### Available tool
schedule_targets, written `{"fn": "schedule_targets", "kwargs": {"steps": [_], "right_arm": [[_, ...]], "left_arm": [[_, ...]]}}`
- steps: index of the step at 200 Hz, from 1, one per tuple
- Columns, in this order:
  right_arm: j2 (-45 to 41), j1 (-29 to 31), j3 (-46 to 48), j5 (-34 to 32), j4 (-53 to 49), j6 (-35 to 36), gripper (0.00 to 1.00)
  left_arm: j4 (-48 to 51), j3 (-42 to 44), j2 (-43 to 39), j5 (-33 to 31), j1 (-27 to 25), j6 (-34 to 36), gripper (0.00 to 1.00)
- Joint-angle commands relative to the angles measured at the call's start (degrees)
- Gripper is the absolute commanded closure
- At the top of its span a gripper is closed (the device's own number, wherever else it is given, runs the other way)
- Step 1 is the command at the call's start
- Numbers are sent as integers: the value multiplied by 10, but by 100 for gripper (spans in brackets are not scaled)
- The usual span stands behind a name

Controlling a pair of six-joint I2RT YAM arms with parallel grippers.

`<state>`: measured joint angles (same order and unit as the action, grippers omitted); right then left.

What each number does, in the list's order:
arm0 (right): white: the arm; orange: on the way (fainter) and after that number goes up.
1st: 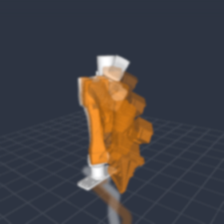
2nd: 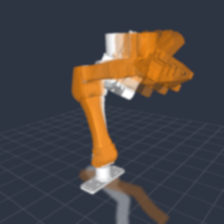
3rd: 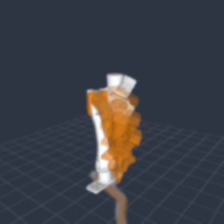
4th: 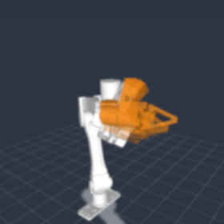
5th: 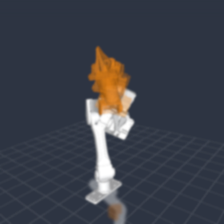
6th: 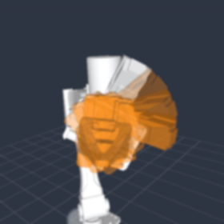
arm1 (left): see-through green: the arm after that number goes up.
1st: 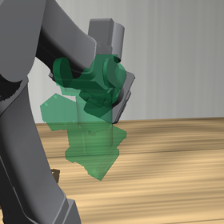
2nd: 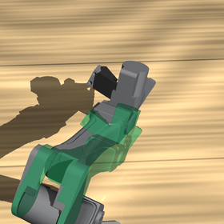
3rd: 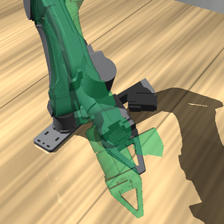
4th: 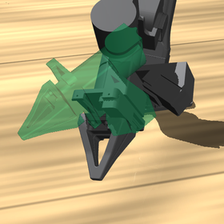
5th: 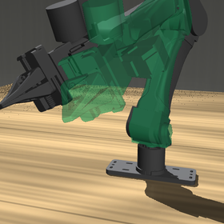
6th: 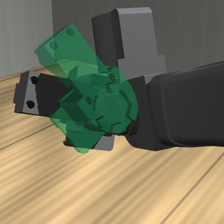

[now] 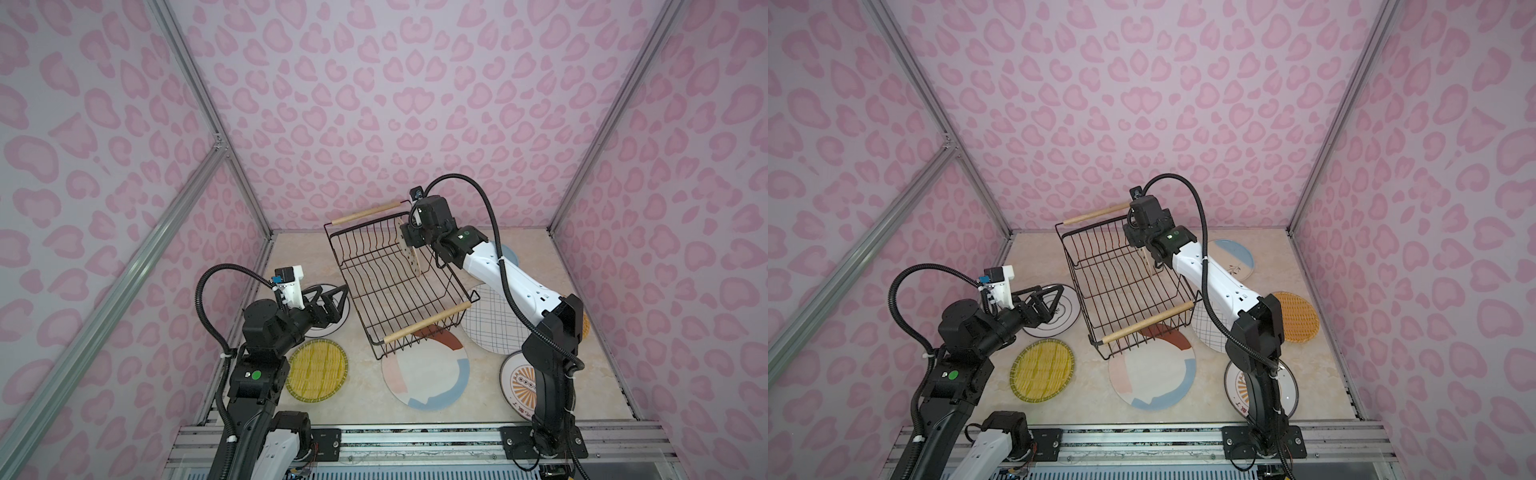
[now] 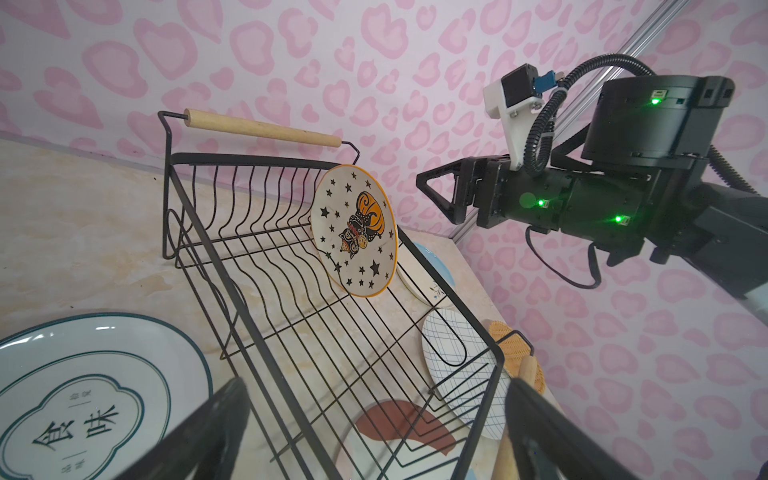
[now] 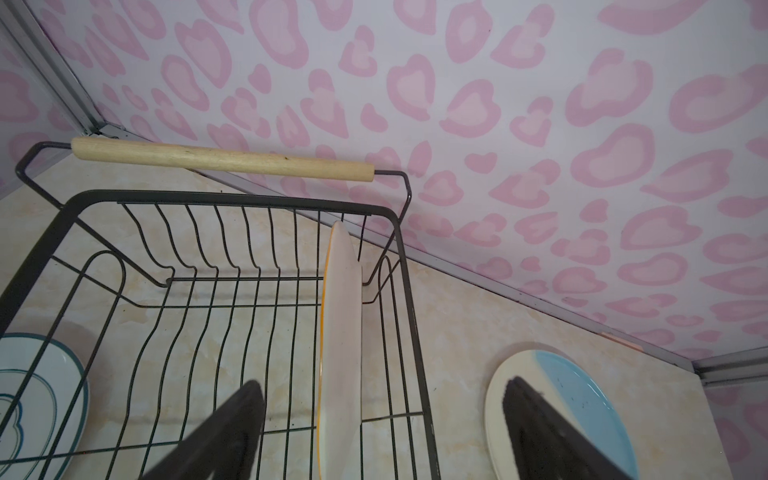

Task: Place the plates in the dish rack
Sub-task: 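Open the right gripper and release the plate in the rack, then withdraw the right gripper from the rack while the left gripper moves toward the white plate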

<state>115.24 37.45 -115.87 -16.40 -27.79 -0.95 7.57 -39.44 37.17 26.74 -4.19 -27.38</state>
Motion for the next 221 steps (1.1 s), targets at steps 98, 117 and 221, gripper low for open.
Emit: {"fn": "schedule_targets", "kwargs": {"steps": [98, 117, 221], "right_arm": [[189, -30, -194, -27, -119, -30, 9], [192, -37, -194, -24, -121, -32, 10], [204, -58, -201, 0, -121, -36, 10]], "left_arm": [[-23, 3, 1, 9, 2, 0, 2], [-23, 2, 0, 9, 3, 0, 2], [-25, 4, 4, 10, 5, -2, 2]]}}
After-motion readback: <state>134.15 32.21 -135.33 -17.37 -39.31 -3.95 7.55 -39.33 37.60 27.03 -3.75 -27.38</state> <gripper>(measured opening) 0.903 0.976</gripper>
